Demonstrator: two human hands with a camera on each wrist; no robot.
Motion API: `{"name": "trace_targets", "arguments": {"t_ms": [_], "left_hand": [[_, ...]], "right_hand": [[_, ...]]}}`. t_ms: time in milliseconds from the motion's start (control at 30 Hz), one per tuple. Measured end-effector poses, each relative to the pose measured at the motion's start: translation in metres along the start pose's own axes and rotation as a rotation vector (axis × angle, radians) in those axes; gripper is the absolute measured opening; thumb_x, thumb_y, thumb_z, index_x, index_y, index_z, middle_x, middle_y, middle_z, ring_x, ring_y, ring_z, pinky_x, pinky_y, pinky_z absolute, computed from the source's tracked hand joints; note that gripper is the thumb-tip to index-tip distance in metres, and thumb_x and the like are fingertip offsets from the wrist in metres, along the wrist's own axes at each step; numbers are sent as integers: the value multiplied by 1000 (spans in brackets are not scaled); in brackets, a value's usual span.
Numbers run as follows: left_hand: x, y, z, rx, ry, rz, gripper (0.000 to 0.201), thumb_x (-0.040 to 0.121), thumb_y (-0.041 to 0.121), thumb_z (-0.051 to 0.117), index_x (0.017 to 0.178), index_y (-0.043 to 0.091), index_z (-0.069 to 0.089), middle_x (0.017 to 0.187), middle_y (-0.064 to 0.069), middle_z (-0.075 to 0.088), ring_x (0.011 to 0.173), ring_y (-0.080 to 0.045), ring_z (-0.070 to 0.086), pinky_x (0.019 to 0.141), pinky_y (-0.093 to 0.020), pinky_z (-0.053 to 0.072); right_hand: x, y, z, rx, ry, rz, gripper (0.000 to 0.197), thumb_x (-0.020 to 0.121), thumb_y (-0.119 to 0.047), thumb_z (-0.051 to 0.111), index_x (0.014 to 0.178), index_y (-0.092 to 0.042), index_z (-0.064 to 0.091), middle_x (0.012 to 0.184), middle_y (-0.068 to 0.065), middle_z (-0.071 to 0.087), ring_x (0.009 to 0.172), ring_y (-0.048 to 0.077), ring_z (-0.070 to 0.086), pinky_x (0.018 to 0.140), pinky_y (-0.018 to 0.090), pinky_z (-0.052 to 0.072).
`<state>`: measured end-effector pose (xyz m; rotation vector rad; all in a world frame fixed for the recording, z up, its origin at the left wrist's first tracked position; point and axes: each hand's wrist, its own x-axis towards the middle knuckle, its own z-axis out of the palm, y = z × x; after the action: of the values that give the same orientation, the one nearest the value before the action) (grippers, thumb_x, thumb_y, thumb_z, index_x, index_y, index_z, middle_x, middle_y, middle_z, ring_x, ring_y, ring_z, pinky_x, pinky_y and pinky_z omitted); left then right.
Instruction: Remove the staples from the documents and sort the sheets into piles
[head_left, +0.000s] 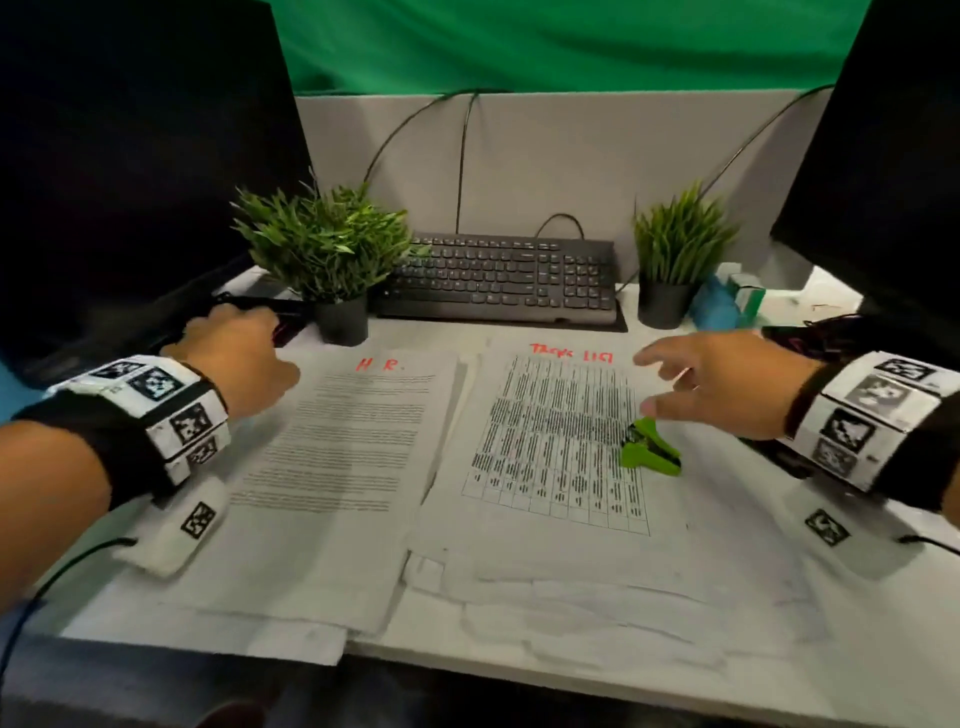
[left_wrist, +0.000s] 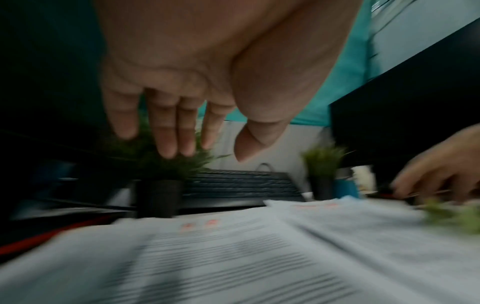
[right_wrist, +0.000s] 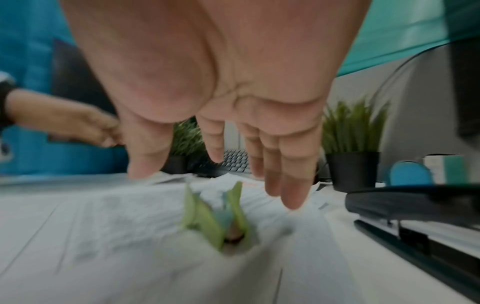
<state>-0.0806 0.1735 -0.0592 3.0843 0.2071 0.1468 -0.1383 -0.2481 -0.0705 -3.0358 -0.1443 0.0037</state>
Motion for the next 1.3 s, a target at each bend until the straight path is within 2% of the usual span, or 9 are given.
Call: {"name": "trace_targets", "arguments": {"t_ms": [100,233,433,567,667,800,1033,1167,1300], "left_hand": [[-28,62,-8,-26,-101,326,40,91,44,58,123,19,65,123,-9,64,112,-31,60,94,-35,49],[-60,129,19,-97,-474,410,48,95,52,53,103,8,71,108,-9,74,101,-26,68,93,-36,55],[-60,155,44,-30,-365,250,36,88,51,66,82,19,51,81,4,55,76,-14,54,57,-23,40],[-49,156,41,-115,-363,183,31,84,39,74,86,13,57,76,2,56,73,-15,58,59,-23,45],[-47,157,35,-155,-314,235,26,92,30,66,76,14,52,74,1,51,70,-15,51,53,-24,36],[-51,154,25,-23,-168,336,25,101,31,53,80,17,51,79,0,52,80,-22,54,64,-28,38],[-64,155,19,203,76,508,27,106,33,36,81,24,43,71,4,45,74,-23,54,66,-31,40],[-61,146,8,-231,118,481,35,105,34,43,75,18,49,71,-1,56,72,-26,56,64,-33,44],[-67,126,-1,-747,142,442,23,102,23,57,81,12,62,67,2,56,58,-13,47,54,-28,36]], "right_hand": [[-13,-29,16,-129,-325,-106,73,84,-69,58,148,-44,34,139,-5,48,125,19,51,107,38,42],[-15,-35,25,-255,-302,-143,37,96,-48,55,129,-31,57,129,-3,55,115,16,52,88,26,39],[-22,-22,24,-216,-261,-123,33,93,-46,60,124,-36,62,123,-5,58,111,16,55,98,35,47],[-26,-19,25,-146,-232,-114,34,93,-44,62,126,-37,63,126,-7,59,113,14,55,99,31,46],[-24,-13,24,-35,-209,-72,31,91,-44,64,121,-37,66,120,-13,61,108,11,56,96,27,46],[-21,4,25,265,-176,53,19,85,-42,73,104,-43,70,107,-11,72,95,9,65,89,25,52],[-25,14,27,307,-207,71,30,83,-44,76,113,-43,72,112,-15,69,101,8,62,95,28,51],[-25,19,15,447,-117,122,36,84,-31,78,118,-34,70,111,-10,68,96,10,64,83,18,49],[-24,30,-10,1262,56,341,40,82,-3,76,115,-20,61,98,6,70,83,20,68,75,32,58]]}}
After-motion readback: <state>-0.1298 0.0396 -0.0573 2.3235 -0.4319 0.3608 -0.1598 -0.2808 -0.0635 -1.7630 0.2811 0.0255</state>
